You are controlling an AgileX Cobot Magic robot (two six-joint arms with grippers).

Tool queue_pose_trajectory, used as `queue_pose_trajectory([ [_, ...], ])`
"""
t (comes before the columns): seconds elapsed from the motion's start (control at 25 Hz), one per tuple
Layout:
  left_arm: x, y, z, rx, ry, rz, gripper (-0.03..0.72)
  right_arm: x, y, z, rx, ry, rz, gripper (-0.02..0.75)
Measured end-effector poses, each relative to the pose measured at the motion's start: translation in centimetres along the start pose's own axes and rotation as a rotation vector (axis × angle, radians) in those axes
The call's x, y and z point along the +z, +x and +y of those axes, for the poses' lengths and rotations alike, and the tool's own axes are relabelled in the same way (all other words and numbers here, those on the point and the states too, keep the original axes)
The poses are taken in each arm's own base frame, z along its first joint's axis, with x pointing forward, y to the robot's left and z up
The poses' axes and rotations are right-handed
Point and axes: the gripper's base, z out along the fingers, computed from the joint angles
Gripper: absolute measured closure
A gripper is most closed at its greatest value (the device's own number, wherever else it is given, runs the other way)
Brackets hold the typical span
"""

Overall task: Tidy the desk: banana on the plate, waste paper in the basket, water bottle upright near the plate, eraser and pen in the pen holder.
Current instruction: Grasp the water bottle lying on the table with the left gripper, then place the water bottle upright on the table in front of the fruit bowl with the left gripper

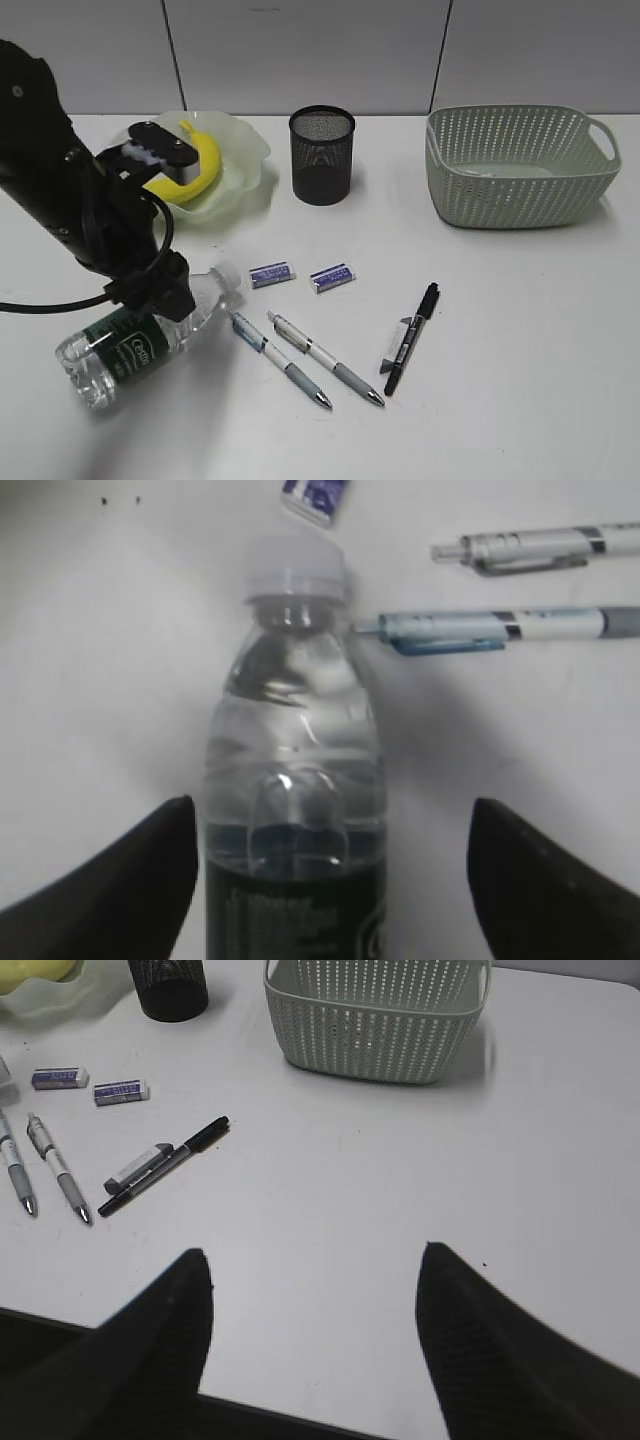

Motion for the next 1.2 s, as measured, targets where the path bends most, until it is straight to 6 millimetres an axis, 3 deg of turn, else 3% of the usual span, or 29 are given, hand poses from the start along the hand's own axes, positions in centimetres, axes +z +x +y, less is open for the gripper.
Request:
queue_pose_trajectory([
  [0.44,5.5,-0.2,0.4,0.069,-0.027,0.081,0.084,0.0,0.0,0.0,0.000,0.000,-0.001,0.234],
  [0.56,5.9,-0.2,0.4,0.075,-0.029,0.087,0.184,0.0,0.0,0.0,0.000,0.000,-0.001,0.234],
  [0.68,5.8,-0.3,0.4,0.066,-0.024,0.082,0.183,0.0,0.0,0.0,0.000,0.000,-0.001,0.234],
  [0.92,3.4,-0.8,-0.3,0.009,0.009,0.025,0.183,0.0,0.0,0.0,0.000,0.000,-0.001,0.234],
  [1.2,-2.8,-0.5,-1.2,-0.007,-0.020,-0.122,0.183,0.0,0.0,0.0,0.000,0.000,-0.001,0.234],
])
